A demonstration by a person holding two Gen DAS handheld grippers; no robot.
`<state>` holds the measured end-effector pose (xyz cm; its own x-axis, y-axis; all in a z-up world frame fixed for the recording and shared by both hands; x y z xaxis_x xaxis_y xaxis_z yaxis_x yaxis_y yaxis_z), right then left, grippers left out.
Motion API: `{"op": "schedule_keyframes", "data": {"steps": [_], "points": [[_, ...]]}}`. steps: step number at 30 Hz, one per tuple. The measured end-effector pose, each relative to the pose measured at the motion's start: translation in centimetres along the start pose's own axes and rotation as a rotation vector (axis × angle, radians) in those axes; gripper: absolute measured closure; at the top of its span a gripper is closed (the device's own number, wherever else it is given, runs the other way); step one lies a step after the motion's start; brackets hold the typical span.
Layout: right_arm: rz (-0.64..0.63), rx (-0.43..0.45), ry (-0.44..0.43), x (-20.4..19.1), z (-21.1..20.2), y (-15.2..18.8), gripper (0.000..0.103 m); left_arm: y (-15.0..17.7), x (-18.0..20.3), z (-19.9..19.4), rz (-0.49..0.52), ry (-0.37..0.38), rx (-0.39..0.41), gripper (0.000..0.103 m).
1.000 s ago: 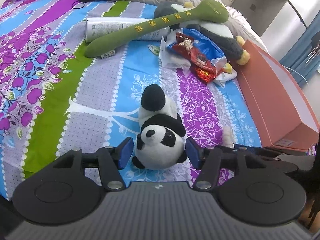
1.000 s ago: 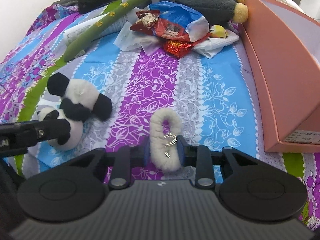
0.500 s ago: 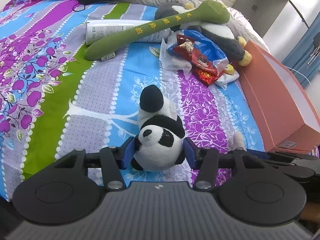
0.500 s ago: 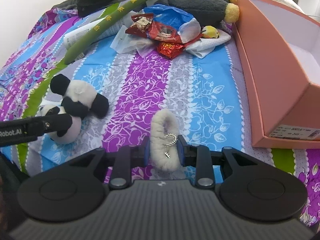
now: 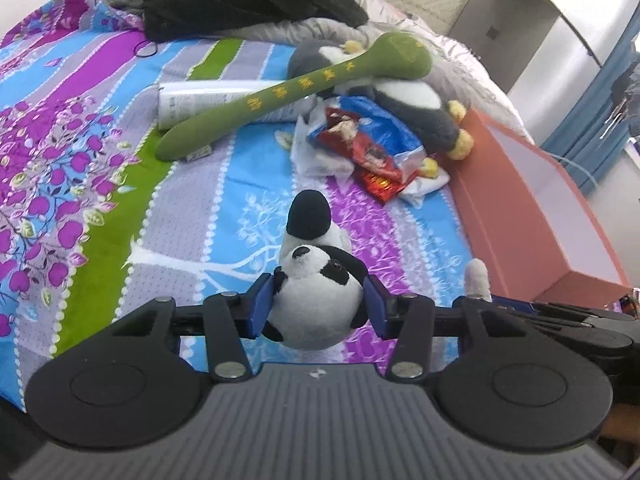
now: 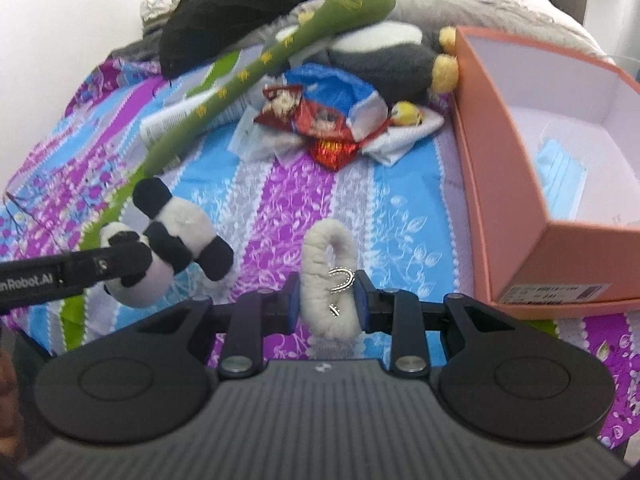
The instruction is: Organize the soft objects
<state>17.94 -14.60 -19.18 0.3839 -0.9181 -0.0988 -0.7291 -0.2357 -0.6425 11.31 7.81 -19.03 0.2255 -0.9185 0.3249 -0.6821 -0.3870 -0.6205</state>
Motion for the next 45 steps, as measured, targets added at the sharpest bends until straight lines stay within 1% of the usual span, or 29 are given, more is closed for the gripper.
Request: {"op": "schedule_keyframes", "data": {"steps": [6, 12, 16, 21, 27, 29, 32, 33, 34, 35, 36, 37, 39, 41, 45], "points": [[0.012, 0.064, -0.007, 0.2, -2.6, -1.4, 0.072, -1.2, 1.6, -1.5, 0.017, 0.03, 0.028, 0.048], [0.017, 0.142, -0.043, 0.2, -5.9, -3.9, 0.072, -3.5, 3.9, -3.5, 0.035, 0.075, 0.076, 0.048], [0.007, 0.214, -0.037, 0.4, -8.1, -6.1, 0.072, -5.7, 5.7, -4.7, 0.055, 0.109, 0.112, 0.048], [0.019, 0.293, -0.035, 1.5, -10.4, -8.4, 0.072, -8.9, 8.1, -6.0, 0.084, 0.153, 0.156, 0.048], [-0.012, 0.397, -0.001, 2.9, -13.4, -11.0, 0.072, -12.5, 11.8, -7.0, 0.133, 0.207, 0.204, 0.048], [-0.014, 0.422, 0.016, 3.7, -14.2, -11.8, 0.072, -13.6, 13.3, -6.9, 0.151, 0.23, 0.209, 0.05], [-0.013, 0.459, 0.044, 5.1, -15.3, -12.9, 0.072, -15.1, 15.6, -6.7, 0.175, 0.263, 0.213, 0.057], [-0.009, 0.466, 0.055, 5.6, -15.6, -13.2, 0.072, -15.6, 16.4, -6.5, 0.184, 0.272, 0.213, 0.061], [-0.004, 0.47, 0.065, 6.4, -15.7, -13.5, 0.072, -16.1, 17.3, -6.2, 0.196, 0.282, 0.21, 0.068], [0.005, 0.467, 0.075, 7.1, -15.5, -13.7, 0.072, -16.4, 18.2, -5.9, 0.209, 0.29, 0.206, 0.072], [0.019, 0.461, 0.091, 7.9, -15.3, -13.9, 0.072, -16.6, 19.1, -5.2, 0.221, 0.297, 0.201, 0.087], [0.03, 0.454, 0.108, 8.8, -15.0, -13.9, 0.072, -16.8, 19.9, -4.3, 0.229, 0.3, 0.187, 0.089], [0.05, 0.43, 0.135, 10.4, -14.1, -13.9, 0.072, -16.9, 21.2, -2.1, 0.226, 0.309, 0.147, 0.089], [0.08, 0.39, 0.155, 12.2, -12.7, -13.5, 0.072, -16.6, 22.3, 0.3, 0.21, 0.331, 0.084, 0.089], [0.124, 0.284, 0.186, 14.9, -9.3, -12.1, 0.072, -15.3, 23.2, 4.0, 0.223, 0.318, 0.003, 0.09]]}}
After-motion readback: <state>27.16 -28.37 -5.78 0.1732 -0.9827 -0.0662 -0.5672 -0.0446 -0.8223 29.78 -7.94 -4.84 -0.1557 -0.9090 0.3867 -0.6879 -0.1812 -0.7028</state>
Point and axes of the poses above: each gripper's, at about its wrist camera, not at the fingertips, and z roughly the way its jaws point, x to its right, y to its underside, the point moved 1 cm from there along z, roughly the way its jaws point, and after that the axes turned 1 degree about x, right-handed, at the moved point
